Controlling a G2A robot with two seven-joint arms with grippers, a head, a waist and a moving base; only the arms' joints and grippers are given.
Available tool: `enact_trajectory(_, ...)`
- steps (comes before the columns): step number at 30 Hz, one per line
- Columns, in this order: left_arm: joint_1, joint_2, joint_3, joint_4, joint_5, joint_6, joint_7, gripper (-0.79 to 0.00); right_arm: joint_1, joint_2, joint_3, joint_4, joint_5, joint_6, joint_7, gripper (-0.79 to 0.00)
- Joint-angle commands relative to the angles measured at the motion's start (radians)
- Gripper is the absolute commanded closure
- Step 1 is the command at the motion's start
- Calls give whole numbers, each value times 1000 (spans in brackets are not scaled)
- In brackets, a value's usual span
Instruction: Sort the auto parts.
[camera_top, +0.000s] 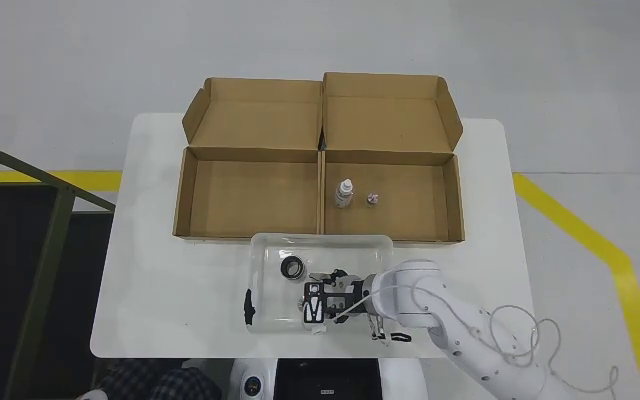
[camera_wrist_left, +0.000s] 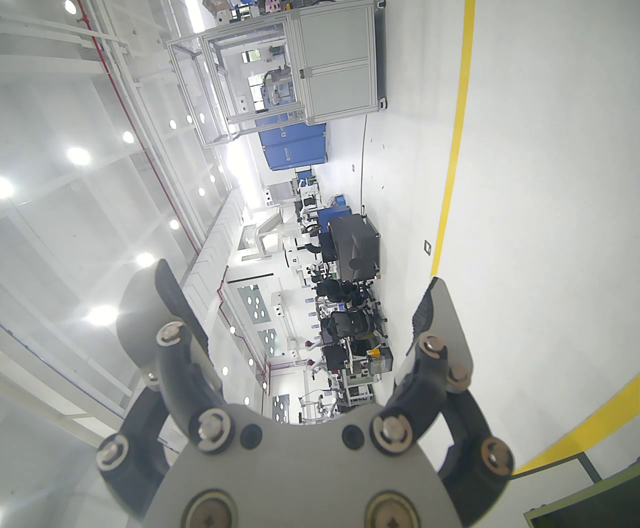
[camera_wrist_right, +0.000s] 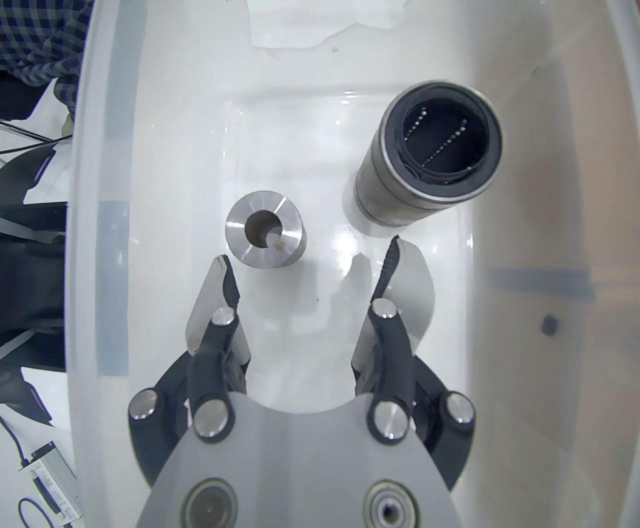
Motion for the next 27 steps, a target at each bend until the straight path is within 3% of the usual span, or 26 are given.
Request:
enact_trajectory(1,0,0,0,0,0,0,0,-785,5,-3,-11,6,-2,3,-3,-496)
enact_trajectory(7,0,0,0,0,0,0,0,-785,21,-12,-42,25,-11,8,-13,-459)
enact_trajectory(11,0,0,0,0,0,0,0,-785,30,-19,-60,37,-16,12,-22,-391)
enact_trajectory(21,0,0,0,0,0,0,0,-785,46,-30,-88,50,-22,17,-35,-348)
enact_trajectory(23,0,0,0,0,0,0,0,-785,47,-31,-90,50,-23,17,-33,-299)
enact_trajectory(24,0,0,0,0,0,0,0,-785,48,-31,-91,50,-22,16,-32,-231)
enact_trajectory(25,0,0,0,0,0,0,0,-785,49,-31,-91,50,-22,15,-32,-55)
enact_trajectory(26,0,0,0,0,0,0,0,-785,49,-31,-91,51,-22,16,-31,0)
enact_trajectory(27,0,0,0,0,0,0,0,-785,50,-32,-90,51,-20,15,-31,0)
